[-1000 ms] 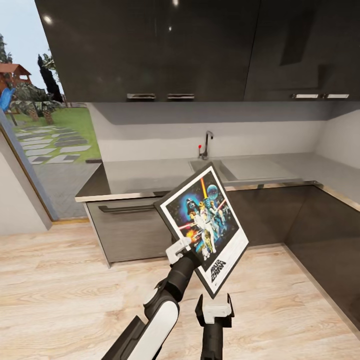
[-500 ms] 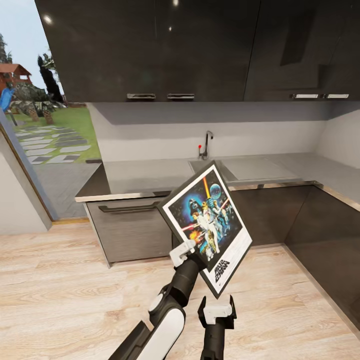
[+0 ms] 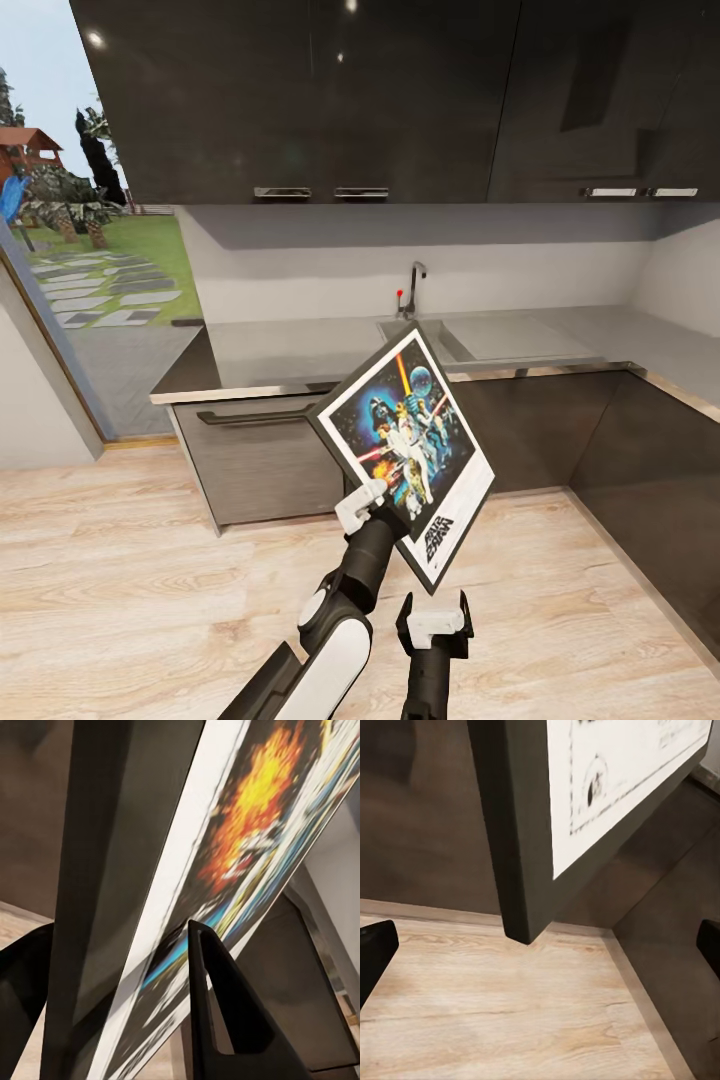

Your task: Pick up the poster from the kitchen countertop and hang it on one of the wall nails in the kitchen.

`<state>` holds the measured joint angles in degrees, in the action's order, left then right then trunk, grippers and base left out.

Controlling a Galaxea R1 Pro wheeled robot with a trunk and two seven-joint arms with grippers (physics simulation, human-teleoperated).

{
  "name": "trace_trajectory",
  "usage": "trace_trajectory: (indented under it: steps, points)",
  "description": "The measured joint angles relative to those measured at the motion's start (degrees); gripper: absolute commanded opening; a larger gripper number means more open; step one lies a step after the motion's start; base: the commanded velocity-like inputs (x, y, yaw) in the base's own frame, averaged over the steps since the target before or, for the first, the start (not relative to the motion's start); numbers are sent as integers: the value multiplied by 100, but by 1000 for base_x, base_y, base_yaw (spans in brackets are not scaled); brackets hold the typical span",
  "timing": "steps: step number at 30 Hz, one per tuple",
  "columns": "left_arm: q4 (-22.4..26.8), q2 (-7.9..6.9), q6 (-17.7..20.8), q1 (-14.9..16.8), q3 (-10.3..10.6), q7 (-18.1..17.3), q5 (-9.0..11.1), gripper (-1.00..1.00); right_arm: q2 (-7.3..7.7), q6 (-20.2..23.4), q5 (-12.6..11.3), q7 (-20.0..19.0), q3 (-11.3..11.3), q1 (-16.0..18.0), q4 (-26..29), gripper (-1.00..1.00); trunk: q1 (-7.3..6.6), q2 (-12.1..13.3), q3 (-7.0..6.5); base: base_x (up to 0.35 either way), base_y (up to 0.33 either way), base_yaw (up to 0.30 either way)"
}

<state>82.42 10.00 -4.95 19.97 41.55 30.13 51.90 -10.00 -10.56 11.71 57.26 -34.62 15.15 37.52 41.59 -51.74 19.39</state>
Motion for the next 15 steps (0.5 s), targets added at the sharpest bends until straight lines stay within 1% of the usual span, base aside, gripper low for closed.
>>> trace_trajectory:
  steps: [15]
  points:
    - [8,0,-15,0,9,14,25,-100,0,1,0,9,0,5,0,100,0,0,0,0,0,0]
